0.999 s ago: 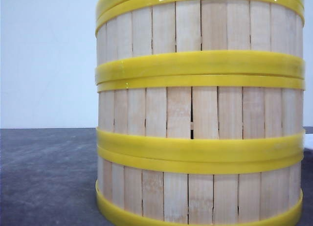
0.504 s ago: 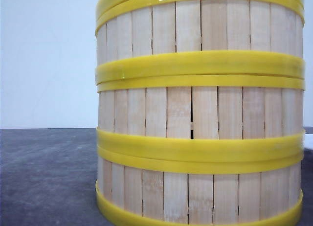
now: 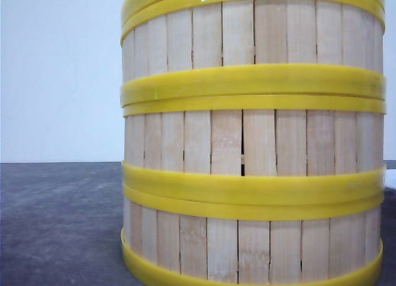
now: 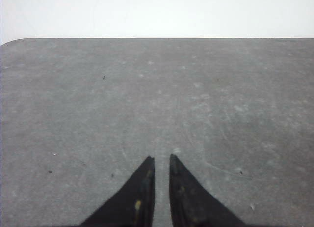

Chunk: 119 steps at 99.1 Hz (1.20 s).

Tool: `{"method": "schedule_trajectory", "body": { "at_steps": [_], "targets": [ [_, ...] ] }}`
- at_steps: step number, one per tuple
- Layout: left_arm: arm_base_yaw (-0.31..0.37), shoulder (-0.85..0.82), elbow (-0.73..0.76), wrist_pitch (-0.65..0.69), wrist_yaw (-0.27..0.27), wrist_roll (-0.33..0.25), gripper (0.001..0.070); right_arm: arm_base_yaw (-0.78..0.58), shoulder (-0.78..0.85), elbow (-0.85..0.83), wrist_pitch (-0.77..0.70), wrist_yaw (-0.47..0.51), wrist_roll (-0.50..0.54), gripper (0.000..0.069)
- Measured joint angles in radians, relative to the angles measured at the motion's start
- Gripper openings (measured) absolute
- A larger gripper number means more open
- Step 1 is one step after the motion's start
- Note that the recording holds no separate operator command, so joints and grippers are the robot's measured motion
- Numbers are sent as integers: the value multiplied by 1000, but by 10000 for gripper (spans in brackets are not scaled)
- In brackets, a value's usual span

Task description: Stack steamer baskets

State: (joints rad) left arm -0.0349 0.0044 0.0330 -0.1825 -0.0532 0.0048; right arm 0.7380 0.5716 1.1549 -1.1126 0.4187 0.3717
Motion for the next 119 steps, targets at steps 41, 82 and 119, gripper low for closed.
{"method": "schedule_trajectory", "body": {
  "at_steps": [41,82,119],
  "targets": [
    [0,0,0,0,0,0,26,-6,0,0,66,92,-76,9],
    [0,0,0,0,0,0,26,-457,-29,-100,430,-223,-465,9],
    [0,0,0,0,0,0,26,-740,-256,-574,738,-322,-489,9]
  ]
}}
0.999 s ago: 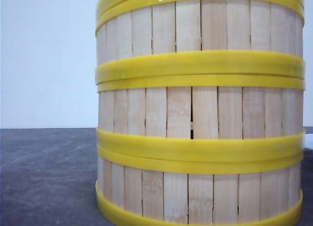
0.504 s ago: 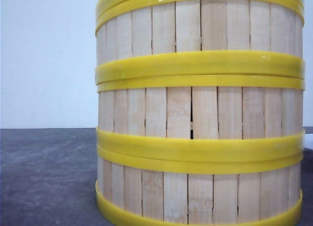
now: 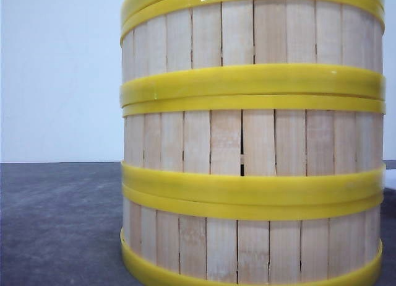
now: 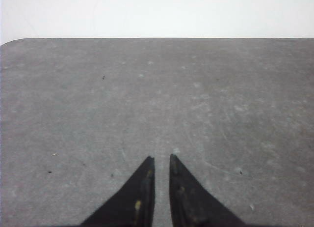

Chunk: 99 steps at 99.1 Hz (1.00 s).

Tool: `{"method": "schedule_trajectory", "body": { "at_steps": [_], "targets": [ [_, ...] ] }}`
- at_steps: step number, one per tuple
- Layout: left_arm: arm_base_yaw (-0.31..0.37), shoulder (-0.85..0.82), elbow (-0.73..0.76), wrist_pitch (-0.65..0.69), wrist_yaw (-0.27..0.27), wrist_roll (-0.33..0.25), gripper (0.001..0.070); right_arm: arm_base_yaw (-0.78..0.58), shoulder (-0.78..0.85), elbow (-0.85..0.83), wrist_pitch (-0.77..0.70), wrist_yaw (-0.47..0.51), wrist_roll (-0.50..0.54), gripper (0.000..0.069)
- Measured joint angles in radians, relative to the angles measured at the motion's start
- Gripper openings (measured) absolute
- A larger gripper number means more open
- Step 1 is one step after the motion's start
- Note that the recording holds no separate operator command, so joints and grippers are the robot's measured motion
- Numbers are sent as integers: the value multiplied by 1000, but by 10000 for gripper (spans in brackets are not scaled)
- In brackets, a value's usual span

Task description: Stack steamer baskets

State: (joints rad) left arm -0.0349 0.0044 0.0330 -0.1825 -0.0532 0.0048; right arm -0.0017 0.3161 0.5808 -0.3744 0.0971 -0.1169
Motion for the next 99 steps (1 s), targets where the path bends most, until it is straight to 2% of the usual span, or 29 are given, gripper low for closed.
{"method": "schedule_trajectory", "body": {
  "at_steps": [22,50,72,99],
  "targets": [
    [0,0,0,0,0,0,26,-27,-170,-262,75,-6,66,9],
    [0,0,0,0,0,0,26,-27,-266,-449,155,-45,74,9],
    [0,0,0,0,0,0,26,-27,-298,-537,201,-46,80,9],
    [0,0,0,0,0,0,26,-33,-311,-564,208,-45,89,9]
  ]
}}
